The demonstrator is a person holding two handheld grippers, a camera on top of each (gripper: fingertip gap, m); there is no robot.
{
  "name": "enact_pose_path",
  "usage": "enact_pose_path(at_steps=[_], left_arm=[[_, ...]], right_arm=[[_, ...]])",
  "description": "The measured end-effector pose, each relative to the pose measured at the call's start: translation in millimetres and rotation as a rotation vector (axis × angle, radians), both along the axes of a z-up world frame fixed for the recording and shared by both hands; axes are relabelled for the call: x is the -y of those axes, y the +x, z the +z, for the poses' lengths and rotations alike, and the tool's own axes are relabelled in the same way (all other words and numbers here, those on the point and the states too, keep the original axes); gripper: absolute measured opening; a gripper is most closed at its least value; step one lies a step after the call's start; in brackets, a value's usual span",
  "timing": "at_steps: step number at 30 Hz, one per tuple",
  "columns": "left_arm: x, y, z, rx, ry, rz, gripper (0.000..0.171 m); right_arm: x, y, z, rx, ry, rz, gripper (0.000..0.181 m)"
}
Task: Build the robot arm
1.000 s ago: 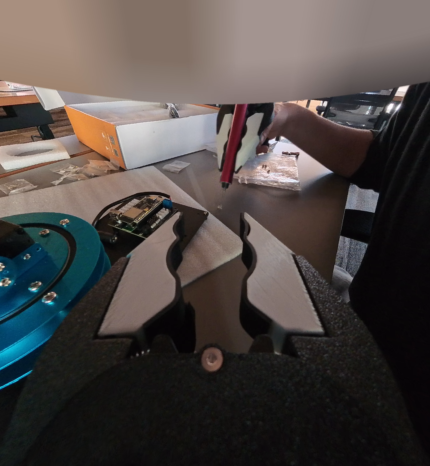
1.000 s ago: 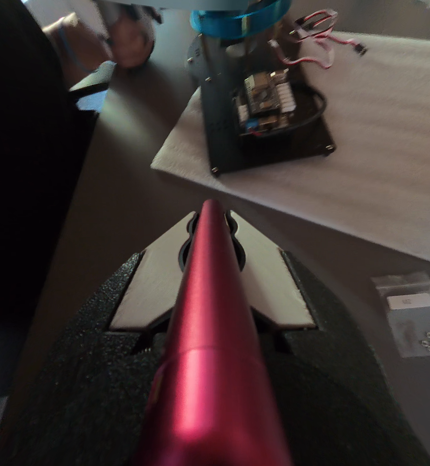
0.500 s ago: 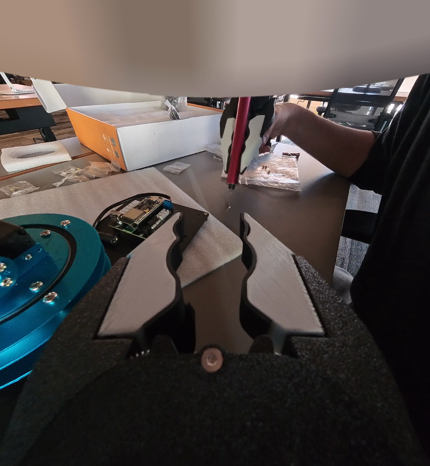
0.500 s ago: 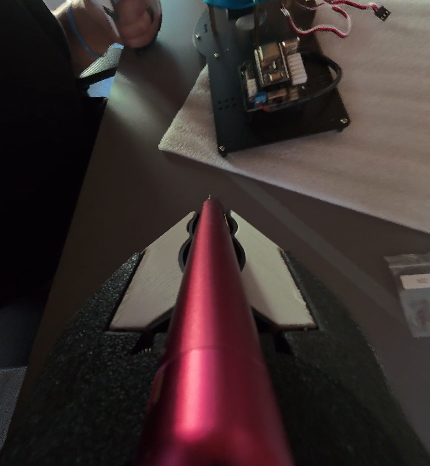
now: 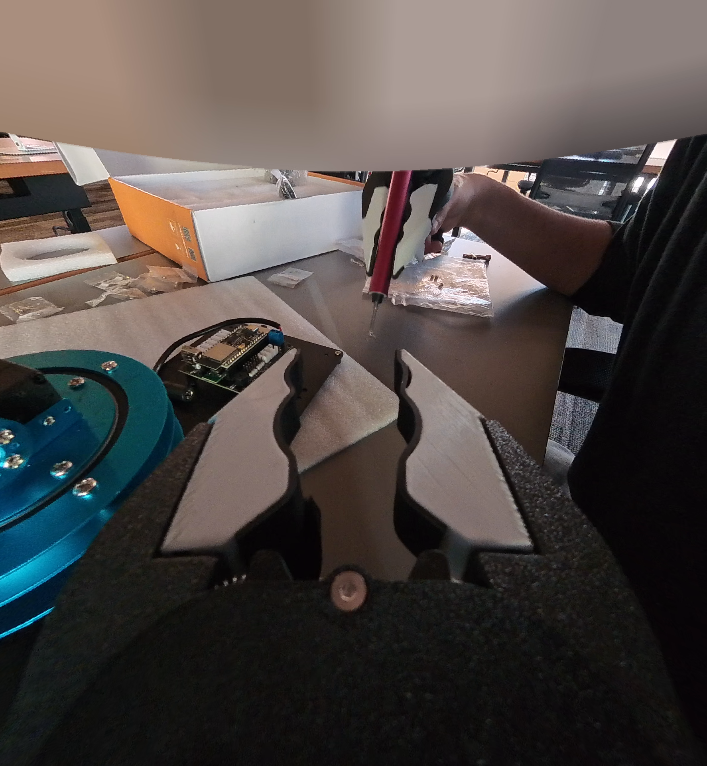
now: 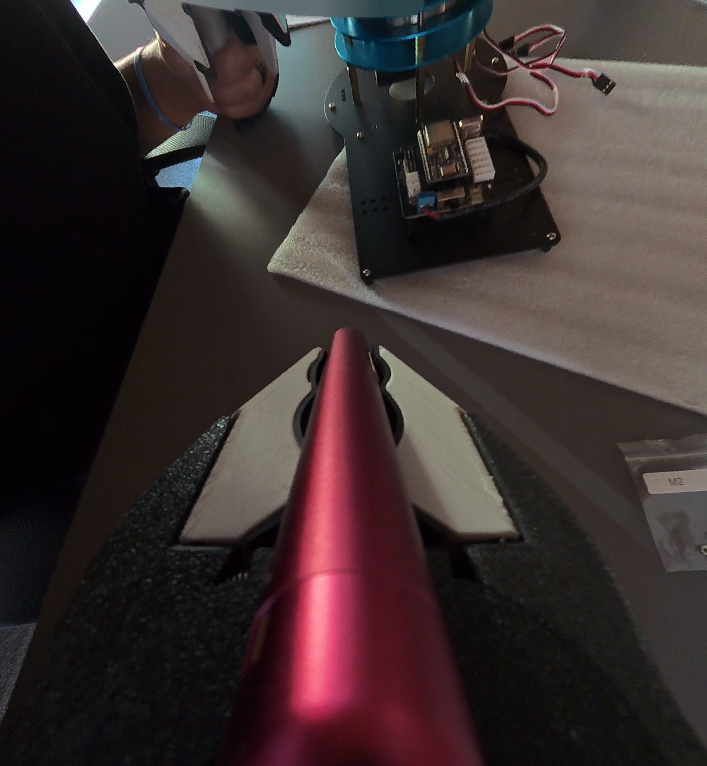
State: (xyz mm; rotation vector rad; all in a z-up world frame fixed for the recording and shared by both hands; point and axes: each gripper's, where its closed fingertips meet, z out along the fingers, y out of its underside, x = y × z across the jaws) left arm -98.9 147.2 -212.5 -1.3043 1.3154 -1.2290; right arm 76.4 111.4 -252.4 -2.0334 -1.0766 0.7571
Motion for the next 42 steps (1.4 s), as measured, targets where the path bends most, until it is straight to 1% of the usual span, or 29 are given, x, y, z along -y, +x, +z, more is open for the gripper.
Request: enact_pose_path(at_steps=[4,9,13,16,18,21,26,42], left_arm=[[0.1,0.2,-0.1,-0.001,0.002,0.001,0.044],[0.0,0.2,-0.1,-0.001,0.002,0.002,0.043],[0.0,-0.1,0.4,0.003,0.004,0.003,0.043],[0.0,-0.5,1.0,0.007,0.006,0.005,0.044],[0.1,-0.8,1.3,0.009,0.007,0.005,0.043],[0.0,-1.2,2.0,0.013,0.004,0.004,0.043],[0.0,-1.3,2.3,0.015,0.008,0.006,0.043],[-0.2,-1.5,2.4,0.016,0.006,0.006,0.043]], right_arm=[[-5.5,-0.9,5.7,-0.003,0.046,-0.019,0.021],[-19.6,-11.7,21.0,-0.054,0.152,-0.06,0.021],[-41.9,-30.0,35.1,-0.183,0.214,-0.152,0.022],[-58.4,-34.6,39.9,-0.248,0.234,-0.238,0.022],[-60.4,-38.2,37.7,-0.264,0.209,-0.245,0.022],[-61.9,-39.9,29.1,-0.215,0.206,-0.249,0.022],[-60.1,-44.4,21.5,-0.192,0.184,-0.234,0.023],[-60.7,-43.8,14.1,-0.182,0.158,-0.232,0.023]])
